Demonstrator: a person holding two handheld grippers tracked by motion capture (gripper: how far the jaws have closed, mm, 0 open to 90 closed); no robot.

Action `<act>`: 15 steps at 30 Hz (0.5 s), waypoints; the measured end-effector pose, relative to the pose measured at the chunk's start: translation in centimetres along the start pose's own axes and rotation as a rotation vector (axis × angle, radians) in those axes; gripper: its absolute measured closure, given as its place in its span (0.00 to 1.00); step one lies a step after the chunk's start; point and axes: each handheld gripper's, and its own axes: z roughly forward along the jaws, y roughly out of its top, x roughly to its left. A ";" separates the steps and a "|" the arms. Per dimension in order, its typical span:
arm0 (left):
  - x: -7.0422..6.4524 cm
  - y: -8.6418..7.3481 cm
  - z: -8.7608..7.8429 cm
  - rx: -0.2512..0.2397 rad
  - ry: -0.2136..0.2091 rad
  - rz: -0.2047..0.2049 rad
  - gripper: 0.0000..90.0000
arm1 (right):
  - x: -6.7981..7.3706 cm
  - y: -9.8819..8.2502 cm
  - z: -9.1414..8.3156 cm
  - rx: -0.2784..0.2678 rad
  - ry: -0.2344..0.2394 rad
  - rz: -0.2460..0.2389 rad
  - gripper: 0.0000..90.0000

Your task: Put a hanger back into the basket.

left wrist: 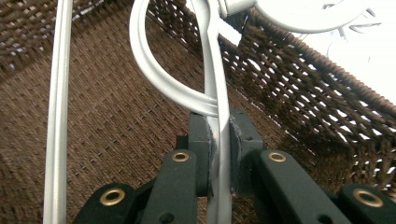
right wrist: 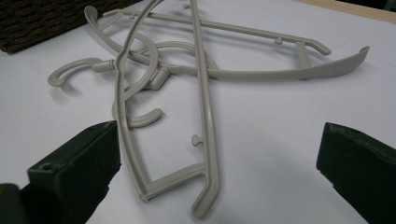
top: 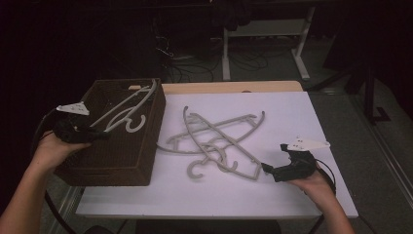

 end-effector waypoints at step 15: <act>1.9 -1.0 3.0 0.093 -0.023 -0.033 0.85 | 0.0 0.2 0.0 -0.006 -0.006 0.002 0.00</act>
